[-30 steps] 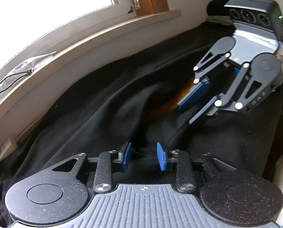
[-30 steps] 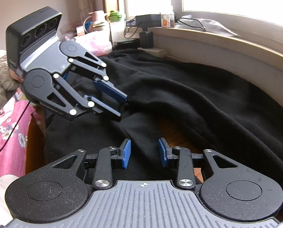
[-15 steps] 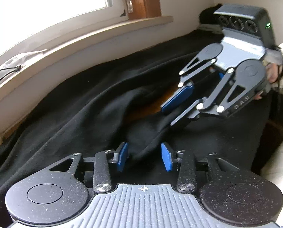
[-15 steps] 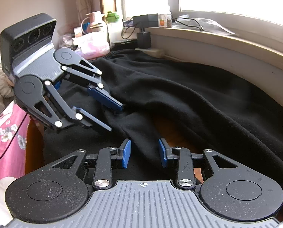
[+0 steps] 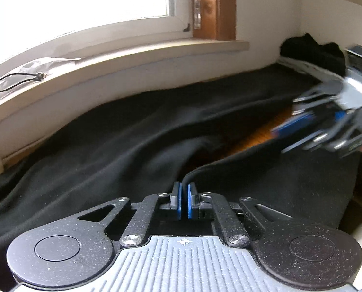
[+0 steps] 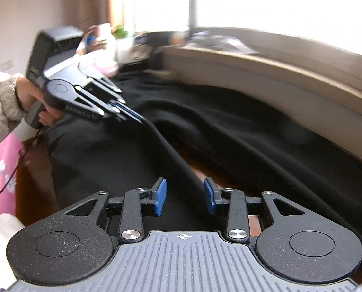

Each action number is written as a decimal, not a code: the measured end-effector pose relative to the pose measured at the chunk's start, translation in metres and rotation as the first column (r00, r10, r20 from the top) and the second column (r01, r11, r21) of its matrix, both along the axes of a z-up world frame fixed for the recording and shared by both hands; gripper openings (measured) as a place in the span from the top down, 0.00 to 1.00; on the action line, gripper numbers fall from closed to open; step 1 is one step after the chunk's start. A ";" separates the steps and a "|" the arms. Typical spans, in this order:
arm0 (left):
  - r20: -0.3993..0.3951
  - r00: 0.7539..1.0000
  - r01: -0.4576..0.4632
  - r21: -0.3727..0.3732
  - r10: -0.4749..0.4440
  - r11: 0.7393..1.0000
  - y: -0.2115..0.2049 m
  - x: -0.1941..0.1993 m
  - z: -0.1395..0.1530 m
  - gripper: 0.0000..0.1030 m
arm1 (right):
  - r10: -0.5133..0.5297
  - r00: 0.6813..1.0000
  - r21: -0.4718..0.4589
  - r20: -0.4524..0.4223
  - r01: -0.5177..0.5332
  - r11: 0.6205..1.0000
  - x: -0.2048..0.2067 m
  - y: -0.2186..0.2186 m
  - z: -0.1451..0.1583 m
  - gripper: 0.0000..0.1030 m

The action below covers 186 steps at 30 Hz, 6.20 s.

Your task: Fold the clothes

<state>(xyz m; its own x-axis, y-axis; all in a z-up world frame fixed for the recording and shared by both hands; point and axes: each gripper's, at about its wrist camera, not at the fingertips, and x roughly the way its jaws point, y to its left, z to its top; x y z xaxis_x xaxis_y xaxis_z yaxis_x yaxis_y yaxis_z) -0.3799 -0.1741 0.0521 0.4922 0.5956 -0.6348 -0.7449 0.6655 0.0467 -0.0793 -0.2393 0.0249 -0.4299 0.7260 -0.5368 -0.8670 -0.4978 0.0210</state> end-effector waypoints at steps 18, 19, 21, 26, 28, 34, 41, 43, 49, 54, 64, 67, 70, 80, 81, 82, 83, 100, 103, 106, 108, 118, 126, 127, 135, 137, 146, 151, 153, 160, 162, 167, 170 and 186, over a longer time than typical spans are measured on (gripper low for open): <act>0.006 0.997 -0.075 -0.050 0.075 0.996 0.020 0.004 -0.014 0.95 | -0.686 0.725 -0.066 -0.059 0.683 0.727 0.223 -0.206 -0.037 0.58; 0.003 0.997 -0.076 -0.051 0.077 0.996 0.019 0.004 -0.014 0.95 | -0.685 0.726 -0.070 -0.065 0.681 0.728 0.224 -0.203 -0.039 0.58; -0.007 0.997 -0.077 -0.046 0.077 0.996 0.019 0.005 -0.013 0.95 | -0.684 0.726 -0.079 -0.072 0.679 0.730 0.231 -0.197 -0.042 0.58; -0.016 0.997 -0.081 -0.034 0.080 0.996 0.017 0.007 -0.013 0.95 | -0.658 0.741 -0.100 -0.135 0.650 0.753 0.243 -0.185 -0.040 0.93; -0.015 0.996 -0.083 -0.030 0.083 0.996 0.016 0.007 -0.013 0.95 | -0.677 0.724 -0.064 -0.133 0.675 0.735 0.249 -0.182 -0.031 0.98; -0.012 0.995 -0.104 -0.017 0.104 0.994 0.016 0.007 -0.016 0.95 | -0.670 0.736 0.064 -0.097 0.676 0.734 0.257 -0.148 0.001 0.98; 0.030 0.992 -0.124 -0.036 0.125 0.992 0.018 0.003 -0.017 0.95 | -0.687 0.726 0.033 0.012 0.687 0.726 0.262 -0.116 -0.018 0.87; 0.039 0.991 -0.129 -0.036 0.130 0.991 0.017 0.002 -0.018 0.95 | -0.715 0.698 0.016 -0.038 0.716 0.698 0.272 -0.129 -0.022 0.83; 0.061 0.988 -0.137 -0.043 0.139 0.990 0.016 0.000 -0.018 0.95 | -0.717 0.693 -0.041 -0.076 0.716 0.697 0.273 -0.179 -0.034 0.58; 0.073 0.987 -0.143 -0.048 0.146 0.989 0.016 -0.001 -0.019 0.95 | -0.704 0.707 -0.087 -0.071 0.698 0.710 0.268 -0.189 -0.046 0.59; 0.085 0.987 -0.131 -0.036 0.134 0.991 0.012 -0.003 -0.001 0.96 | -0.722 0.692 0.001 -0.018 0.722 0.692 0.284 -0.190 -0.010 0.97; 0.075 0.988 -0.135 -0.023 0.136 0.991 0.013 -0.001 0.004 0.96 | -0.746 0.666 0.085 -0.016 0.744 0.663 0.296 -0.181 0.015 0.97; 0.039 0.988 -0.146 -0.036 0.148 0.989 0.021 0.003 -0.003 0.96 | -0.752 0.657 0.122 0.045 0.744 0.657 0.302 -0.145 0.012 0.97; 0.071 0.984 -0.158 -0.065 0.163 0.985 0.025 -0.004 -0.015 0.96 | -0.790 0.610 0.005 -0.067 0.792 0.611 0.308 -0.168 -0.023 0.54; 0.072 0.984 -0.158 -0.065 0.163 0.985 0.025 -0.004 -0.015 0.96 | -0.792 0.605 -0.014 -0.083 0.794 0.608 0.308 -0.175 -0.027 0.52; 0.075 0.984 -0.159 -0.065 0.163 0.985 0.025 -0.005 -0.016 0.96 | -0.794 0.600 -0.036 -0.100 0.795 0.605 0.308 -0.181 -0.031 0.52; 0.077 0.984 -0.159 -0.065 0.164 0.985 0.025 -0.005 -0.016 0.96 | -0.797 0.593 -0.060 -0.118 0.797 0.601 0.308 -0.186 -0.036 0.52; 0.079 0.985 -0.151 -0.058 0.155 0.987 0.020 -0.011 -0.008 0.96 | -0.821 0.525 0.151 -0.224 0.851 0.503 0.318 -0.236 0.047 0.99; 0.070 0.985 -0.155 -0.055 0.159 0.986 0.023 -0.011 -0.006 0.96 | -0.813 0.538 0.112 -0.220 0.842 0.527 0.325 -0.218 0.048 0.99; 0.066 0.985 -0.157 -0.061 0.161 0.986 0.024 -0.008 -0.013 0.96 | -0.807 0.563 0.029 -0.176 0.823 0.568 0.320 -0.195 0.014 0.94; 0.078 0.984 -0.158 -0.065 0.163 0.985 0.024 -0.009 -0.015 0.96 | -0.804 0.563 -0.020 -0.192 0.816 0.577 0.317 -0.190 -0.007 0.92; 0.109 0.978 -0.169 -0.064 0.175 0.984 0.022 -0.012 -0.019 0.96 | -0.817 0.542 -0.110 -0.196 0.816 0.568 0.310 -0.184 -0.058 0.60; 0.108 0.980 -0.165 -0.049 0.169 0.985 0.020 -0.012 -0.019 0.97 | -0.786 0.562 -0.095 -0.256 0.795 0.599 0.315 -0.184 -0.054 0.97; 0.110 0.979 -0.165 -0.046 0.169 0.985 0.020 -0.013 -0.018 0.97 | -0.789 0.557 -0.072 -0.261 0.804 0.591 0.315 -0.192 -0.045 0.97; 0.117 0.980 -0.160 -0.010 0.160 0.987 0.015 -0.019 -0.001 0.97 | -0.776 0.569 0.122 -0.274 0.820 0.559 0.313 -0.229 0.036 0.98; 0.104 0.979 -0.173 -0.016 0.174 0.985 0.020 -0.019 -0.003 0.97 | -0.773 0.587 0.119 -0.242 0.808 0.577 0.312 -0.198 0.033 0.97; 0.096 0.978 -0.183 -0.043 0.186 0.982 0.025 -0.014 -0.017 0.97 | -0.798 0.582 -0.001 -0.156 0.808 0.589 0.319 -0.161 -0.013 0.76; 0.119 0.974 -0.188 -0.050 0.192 0.981 0.024 -0.019 -0.020 0.97 | -0.820 0.551 -0.068 -0.153 0.822 0.565 0.319 -0.190 -0.037 0.63; 0.130 0.973 -0.188 -0.052 0.193 0.981 0.024 -0.021 -0.022 0.97 | -0.821 0.543 -0.090 -0.173 0.822 0.563 0.319 -0.197 -0.044 0.60; 0.169 0.967 -0.183 -0.061 0.191 0.981 0.025 -0.027 -0.024 0.97 | -0.785 0.583 -0.081 -0.211 0.790 0.608 0.302 -0.220 -0.022 0.95; 0.171 0.967 -0.182 -0.059 0.190 0.981 0.024 -0.027 -0.025 0.97 | -0.778 0.583 -0.035 -0.236 0.795 0.606 0.297 -0.233 0.005 0.94; 0.154 0.970 -0.182 -0.046 0.187 0.982 0.022 -0.024 -0.024 0.97 | -0.803 0.587 0.029 -0.104 0.809 0.588 0.283 -0.235 0.039 0.47; 0.160 0.969 -0.182 -0.048 0.187 0.982 0.023 -0.025 -0.025 0.97 | -0.822 0.563 -0.073 -0.086 0.819 0.569 0.301 -0.217 0.012 0.48; 0.082 0.983 -0.162 -0.014 0.162 0.987 0.018 -0.012 -0.016 0.98 | -0.798 0.580 -0.135 -0.163 0.788 0.600 0.302 -0.202 -0.048 0.94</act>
